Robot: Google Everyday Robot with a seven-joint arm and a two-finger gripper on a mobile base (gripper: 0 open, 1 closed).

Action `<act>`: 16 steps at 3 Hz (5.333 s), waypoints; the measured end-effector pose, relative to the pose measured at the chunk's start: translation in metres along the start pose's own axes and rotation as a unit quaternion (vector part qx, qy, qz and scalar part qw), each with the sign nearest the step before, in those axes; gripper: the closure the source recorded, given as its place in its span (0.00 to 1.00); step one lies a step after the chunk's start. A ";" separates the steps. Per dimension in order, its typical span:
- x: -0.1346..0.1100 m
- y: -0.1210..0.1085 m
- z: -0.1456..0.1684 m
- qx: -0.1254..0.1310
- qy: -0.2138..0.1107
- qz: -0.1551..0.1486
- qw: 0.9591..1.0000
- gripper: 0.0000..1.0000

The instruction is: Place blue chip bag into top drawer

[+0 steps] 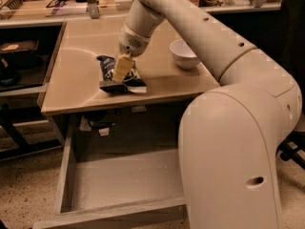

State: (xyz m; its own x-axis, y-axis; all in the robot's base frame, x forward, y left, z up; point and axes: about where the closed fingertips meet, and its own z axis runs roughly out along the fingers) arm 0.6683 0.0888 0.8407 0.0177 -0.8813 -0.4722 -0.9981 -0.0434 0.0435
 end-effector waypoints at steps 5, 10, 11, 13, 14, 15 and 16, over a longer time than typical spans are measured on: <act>0.035 0.140 -0.054 0.073 0.029 0.001 0.997 1.00; 0.079 0.261 0.009 -0.036 0.031 0.072 0.996 1.00; 0.086 0.264 0.035 -0.051 0.015 0.082 0.995 1.00; 0.095 0.231 0.106 -0.053 -0.045 0.111 0.991 1.00; 0.092 0.214 0.127 -0.056 -0.063 0.112 0.990 1.00; 0.091 0.207 0.150 -0.061 -0.085 0.117 0.988 1.00; 0.089 0.200 0.168 -0.063 -0.101 0.116 0.986 1.00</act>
Offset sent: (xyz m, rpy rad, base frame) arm -0.1073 -0.0610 0.0463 -0.0502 -0.1619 -0.0916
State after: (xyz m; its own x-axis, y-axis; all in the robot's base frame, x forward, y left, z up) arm 0.4600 0.0805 0.6596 -0.2346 -0.7638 -0.6014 -0.9586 0.0789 0.2737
